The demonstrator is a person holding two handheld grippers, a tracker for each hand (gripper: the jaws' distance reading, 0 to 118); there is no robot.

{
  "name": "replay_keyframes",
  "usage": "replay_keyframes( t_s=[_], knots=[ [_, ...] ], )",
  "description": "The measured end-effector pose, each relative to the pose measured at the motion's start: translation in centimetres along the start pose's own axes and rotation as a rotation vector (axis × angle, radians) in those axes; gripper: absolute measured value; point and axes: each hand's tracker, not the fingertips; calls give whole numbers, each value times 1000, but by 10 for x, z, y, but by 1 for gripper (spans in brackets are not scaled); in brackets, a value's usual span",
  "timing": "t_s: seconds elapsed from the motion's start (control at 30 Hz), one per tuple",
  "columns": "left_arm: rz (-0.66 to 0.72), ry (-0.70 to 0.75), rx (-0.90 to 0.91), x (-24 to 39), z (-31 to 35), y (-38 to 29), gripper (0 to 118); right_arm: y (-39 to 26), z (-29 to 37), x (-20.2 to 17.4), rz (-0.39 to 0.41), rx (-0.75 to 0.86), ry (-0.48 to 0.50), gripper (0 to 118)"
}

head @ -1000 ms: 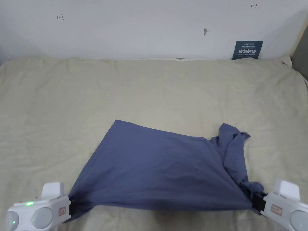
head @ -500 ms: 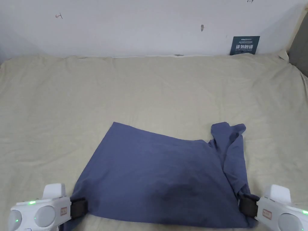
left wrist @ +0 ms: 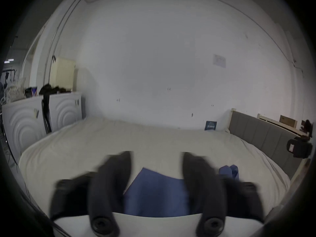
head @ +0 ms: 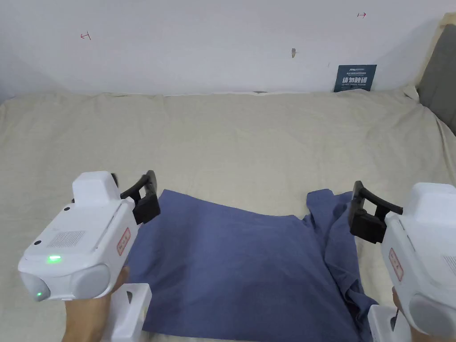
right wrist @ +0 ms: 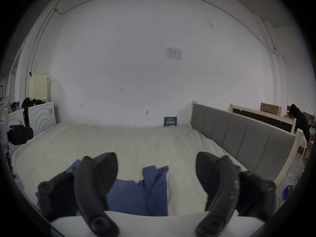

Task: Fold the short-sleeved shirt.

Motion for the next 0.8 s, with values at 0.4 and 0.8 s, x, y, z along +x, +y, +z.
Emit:
replay_keyframes(
  t_s=[0.4,0.8],
  knots=[
    [-23,-106,-133,5,-52,-3,0,-1,-19,1,-13,13,14,1],
    [-152,-112,-532,-40,-265,-36,0,-9,-104,3,18,-67,-18,1]
  ],
)
